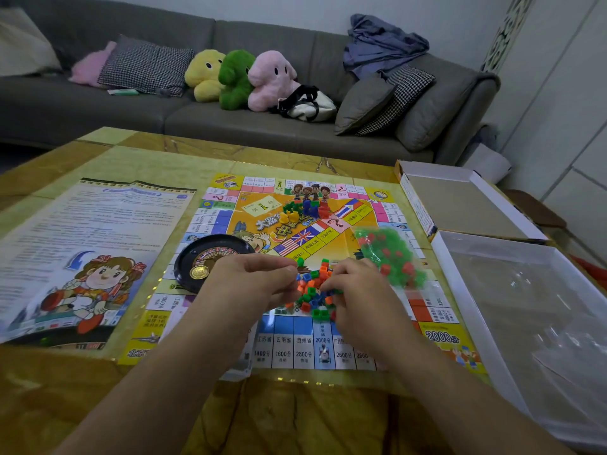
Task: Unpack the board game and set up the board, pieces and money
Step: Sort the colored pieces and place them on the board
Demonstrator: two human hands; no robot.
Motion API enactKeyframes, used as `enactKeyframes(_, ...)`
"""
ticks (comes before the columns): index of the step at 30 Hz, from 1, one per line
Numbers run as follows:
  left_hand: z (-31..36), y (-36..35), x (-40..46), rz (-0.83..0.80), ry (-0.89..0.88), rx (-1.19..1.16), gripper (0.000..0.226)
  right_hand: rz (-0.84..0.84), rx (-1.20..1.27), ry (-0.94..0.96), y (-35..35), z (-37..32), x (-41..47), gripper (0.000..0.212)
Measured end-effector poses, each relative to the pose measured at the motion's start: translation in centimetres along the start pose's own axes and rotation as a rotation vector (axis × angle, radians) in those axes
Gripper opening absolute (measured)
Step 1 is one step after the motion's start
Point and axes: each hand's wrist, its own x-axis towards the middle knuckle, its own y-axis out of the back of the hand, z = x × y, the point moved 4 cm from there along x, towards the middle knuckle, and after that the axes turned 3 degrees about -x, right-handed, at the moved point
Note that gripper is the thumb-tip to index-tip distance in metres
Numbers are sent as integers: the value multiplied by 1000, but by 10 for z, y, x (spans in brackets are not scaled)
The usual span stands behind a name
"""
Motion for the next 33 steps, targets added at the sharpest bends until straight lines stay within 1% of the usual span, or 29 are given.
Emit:
enactKeyframes(4, 1, -1, -4, -20, 9, 3, 6, -46, -40, -14, 4, 2, -1, 36)
enactKeyframes(11, 0, -4, -8, -35, 20, 9, 6, -12, -119, 14, 8, 4, -3, 21)
enactKeyframes(15, -1, -7, -9, -32, 20, 4, 5, 3, -127, 27, 5, 8, -3, 21)
enactKeyframes(18, -2, -10, -10, -51, 14, -6, 7, 23, -111, 27, 2, 12, -4, 15)
enactKeyframes(19, -2, -12, -11, -61, 11, -8, 8, 49, -53, 10, 2, 15, -3, 12)
enactKeyframes(21, -1, -12, -12, -73, -4, 5, 9, 126, 139, -49, 11, 19, -2, 10)
enactKeyframes(23, 0, -14, -12, -89, -30, 21, 11, 174, 385, -110, 24, 21, -3, 15)
enactKeyframes(26, 2, -19, -14, -122, -71, -12, 12, 123, 761, -178, 41, 13, -16, 17)
enactKeyframes(27, 2, -22, -16, -134, -75, -37, 12, 105, 831, -175, 44, 9, -22, 17)
enactKeyframes(30, -3, -33, -23, -182, -67, -85, 14, 87, 944, -163, 46, 1, -35, 15)
enactKeyframes(33, -9, -40, -29, -196, -69, -134, 17, 73, 1157, -213, 44, 1, -38, 14)
